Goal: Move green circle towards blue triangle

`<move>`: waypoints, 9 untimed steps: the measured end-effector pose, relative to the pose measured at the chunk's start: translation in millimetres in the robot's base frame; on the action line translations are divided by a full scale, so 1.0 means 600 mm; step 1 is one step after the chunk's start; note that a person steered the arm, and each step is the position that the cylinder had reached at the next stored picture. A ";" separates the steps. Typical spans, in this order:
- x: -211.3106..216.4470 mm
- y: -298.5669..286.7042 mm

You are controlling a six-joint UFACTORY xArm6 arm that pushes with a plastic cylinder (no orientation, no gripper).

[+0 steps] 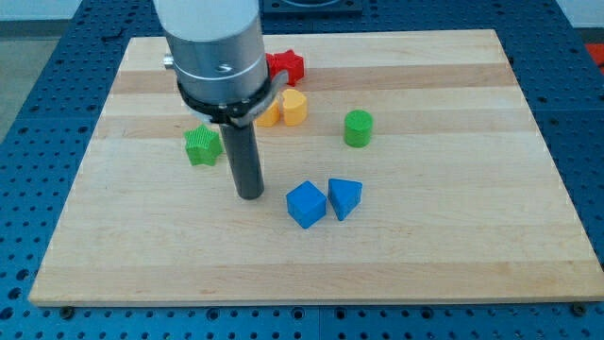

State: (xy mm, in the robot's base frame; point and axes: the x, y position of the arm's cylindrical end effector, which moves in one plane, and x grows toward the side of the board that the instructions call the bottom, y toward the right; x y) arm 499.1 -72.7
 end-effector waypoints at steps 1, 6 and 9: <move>0.003 0.033; -0.072 0.042; -0.092 0.219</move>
State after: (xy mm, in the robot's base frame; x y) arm 444.0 58.6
